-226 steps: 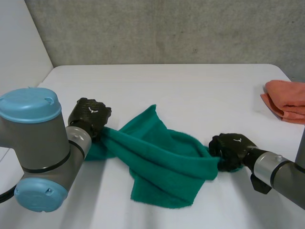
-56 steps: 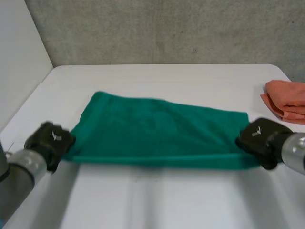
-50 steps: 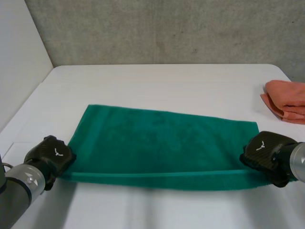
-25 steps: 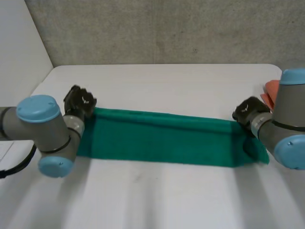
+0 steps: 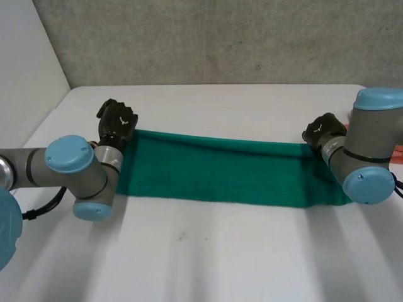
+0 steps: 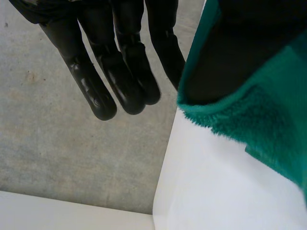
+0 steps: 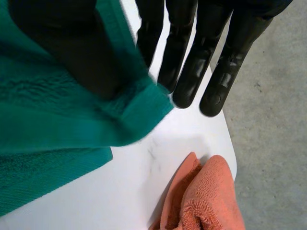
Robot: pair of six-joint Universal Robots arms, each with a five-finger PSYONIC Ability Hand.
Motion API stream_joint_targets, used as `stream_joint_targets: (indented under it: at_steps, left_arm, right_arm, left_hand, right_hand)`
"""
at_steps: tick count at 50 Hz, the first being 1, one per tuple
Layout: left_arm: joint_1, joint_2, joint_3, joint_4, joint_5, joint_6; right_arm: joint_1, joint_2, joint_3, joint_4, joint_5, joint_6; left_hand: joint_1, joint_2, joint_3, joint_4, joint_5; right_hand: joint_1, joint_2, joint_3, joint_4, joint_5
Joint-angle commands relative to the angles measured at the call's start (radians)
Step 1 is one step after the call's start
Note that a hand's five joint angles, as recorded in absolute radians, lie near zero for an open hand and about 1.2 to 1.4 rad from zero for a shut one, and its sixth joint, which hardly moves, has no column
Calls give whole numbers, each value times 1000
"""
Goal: Fold the laundry.
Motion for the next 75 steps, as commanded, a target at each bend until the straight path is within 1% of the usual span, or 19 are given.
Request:
stream_joint_targets:
  at_steps: [1, 7, 11, 16, 19, 24, 26, 27, 31, 37, 41, 44, 49, 53, 57, 60, 64, 73, 75]
  left_arm:
    - [-6, -8, -6, 48, 11, -4]
    - [-34, 8, -27, 105, 0, -10]
    - [-37, 51, -67, 95, -1, -10]
    - [-43, 152, -173, 89, -1, -21]
    - [-64, 224, -248, 83, 0, -45]
    - [-84, 312, -348, 82, 3, -116]
    - [-87, 346, -380, 76, 3, -151]
    - [-89, 358, -389, 72, 3, -164]
    - [-97, 387, -411, 36, 3, -216]
    - [-95, 383, -409, -6, 0, -244]
    - [-94, 375, -411, -9, -1, -245]
    - [-94, 375, -413, -9, -1, -244]
    - [-89, 375, -417, -12, -1, -244]
    - [-89, 375, -419, -12, -1, -244]
    - [-89, 375, -419, -13, 0, -244]
    - [-90, 375, -419, -13, 0, -244]
    - [-90, 374, -419, -13, 0, -242]
    - [-90, 374, -422, -17, -14, -242]
    - [-89, 377, -429, -27, -21, -244]
  right_arm:
    - [-3, -3, -43, 43, 22, 80]
    - [-23, -129, -29, -52, 14, 252]
    - [-55, -242, 37, -77, -1, 357]
    - [-91, -339, 153, -68, -52, 402]
    - [-121, -413, 262, 6, -109, 395]
    - [-201, -462, 446, 148, -217, 404]
    - [-219, -467, 498, 141, -254, 404]
    - [-238, -473, 552, 111, -296, 399]
    - [-278, -482, 664, -24, -359, 395]
    - [-298, -471, 738, -204, -391, 393]
    - [-301, -427, 744, -250, -414, 389]
    - [-299, -395, 740, -259, -417, 384]
    - [-302, -367, 732, -262, -411, 353]
    - [-305, -367, 736, -267, -410, 329]
    - [-347, -367, 743, -270, -405, 301]
    - [-370, -367, 743, -270, -406, 277]
    - [-388, -361, 746, -270, -408, 244]
    - [-469, -356, 752, -267, -403, 217]
    - [-518, -361, 744, -258, -402, 198]
  left_hand:
    - [-889, -950, -944, -956, -912]
    - [-889, -950, -944, -956, -912]
    - [-889, -950, -944, -956, -912]
    - [-889, -950, -944, -956, -912]
    - [-889, -950, -944, -956, -912]
    - [-889, -950, -944, -956, -912]
    - [-889, -950, -944, -956, -912]
    - [-889, -950, -944, -956, -912]
    - [-889, -950, -944, -956, -912]
    - [-889, -950, -944, -956, -912]
    - [-885, -947, -941, -952, -908]
    - [-888, -950, -944, -955, -911]
    - [-888, -950, -944, -955, -911]
    - [-888, -950, -944, -955, -911]
    - [-888, -950, -944, -955, -911]
    - [-888, -950, -944, -955, -911]
    - [-888, -950, -944, -955, -911]
    - [-888, -950, -944, -955, -911]
    - [-888, -950, -944, -955, -911]
  right_hand:
    - [-507, -668, -685, -712, -709]
    - [-507, -668, -685, -712, -709]
    - [-507, -668, -685, -712, -709]
    - [-507, -668, -685, -712, -709]
    - [-507, -668, -685, -712, -709]
    - [-507, -668, -685, -712, -709]
    - [-507, -668, -685, -712, -709]
    - [-492, -653, -669, -697, -694]
    - [-319, -479, -496, -523, -521]
    - [-215, -376, -393, -420, -418]
    - [-209, -370, -387, -414, -412]
    - [-209, -370, -387, -414, -412]
    - [-42, -203, -220, -247, -244]
    - [160, -1, -18, -45, -42]
    - [445, 284, 267, 240, 242]
    - [471, 311, 294, 267, 269]
    - [656, 496, 479, 452, 454]
    - [714, 554, 537, 509, 512]
    - [714, 554, 537, 509, 512]
